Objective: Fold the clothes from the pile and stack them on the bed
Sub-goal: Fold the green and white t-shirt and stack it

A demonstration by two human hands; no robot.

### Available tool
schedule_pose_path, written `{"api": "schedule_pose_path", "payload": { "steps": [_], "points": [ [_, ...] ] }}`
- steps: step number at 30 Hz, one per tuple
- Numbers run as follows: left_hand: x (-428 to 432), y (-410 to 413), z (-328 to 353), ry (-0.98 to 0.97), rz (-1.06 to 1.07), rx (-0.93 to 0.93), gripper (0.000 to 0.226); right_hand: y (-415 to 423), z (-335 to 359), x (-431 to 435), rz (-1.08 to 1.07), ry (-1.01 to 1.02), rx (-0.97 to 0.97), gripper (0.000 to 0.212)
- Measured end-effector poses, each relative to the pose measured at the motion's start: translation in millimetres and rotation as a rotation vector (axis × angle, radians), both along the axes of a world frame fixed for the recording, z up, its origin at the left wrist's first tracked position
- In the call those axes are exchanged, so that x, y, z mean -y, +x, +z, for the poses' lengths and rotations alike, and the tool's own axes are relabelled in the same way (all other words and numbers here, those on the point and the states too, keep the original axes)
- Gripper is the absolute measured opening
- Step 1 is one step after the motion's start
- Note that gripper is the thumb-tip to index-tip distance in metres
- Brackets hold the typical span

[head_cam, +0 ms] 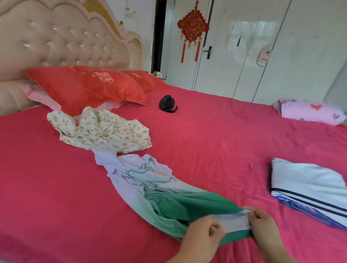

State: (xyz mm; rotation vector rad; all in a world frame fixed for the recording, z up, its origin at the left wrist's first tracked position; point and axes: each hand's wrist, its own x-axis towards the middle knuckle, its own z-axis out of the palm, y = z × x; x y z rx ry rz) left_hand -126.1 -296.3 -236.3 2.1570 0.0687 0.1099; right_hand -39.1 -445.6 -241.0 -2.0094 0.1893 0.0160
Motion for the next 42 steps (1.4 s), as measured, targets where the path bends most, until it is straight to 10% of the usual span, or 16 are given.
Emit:
{"api": "schedule_pose_path", "payload": {
  "steps": [11,19,25,31,34,42],
  "points": [
    [18,-54,-39,0.29,0.165,0.039,0.029,-93,-48,56,-0.026,-0.088,0.083,0.015],
    [-6,-48,-57,0.418,0.119,-0.047,0.043,-88,-56,45,0.092,-0.403,0.247,0.063],
    [-23,-52,-68,0.214,0.304,0.241,0.017,-77,-60,47,0.182,-0.57,0.273,0.022],
    [-60,-66,-45,-0.249,0.512,0.467,0.027,-84,-13,53,0.065,-0.26,0.273,0.017],
    [-80,-76,-48,-0.242,0.445,0.565,0.017,-88,11,62,-0.066,-0.15,0.27,0.018],
    [-107,-95,-62,0.065,0.286,0.355,0.006,-94,-9,61,0.12,-0.615,0.218,0.025]
  ]
}}
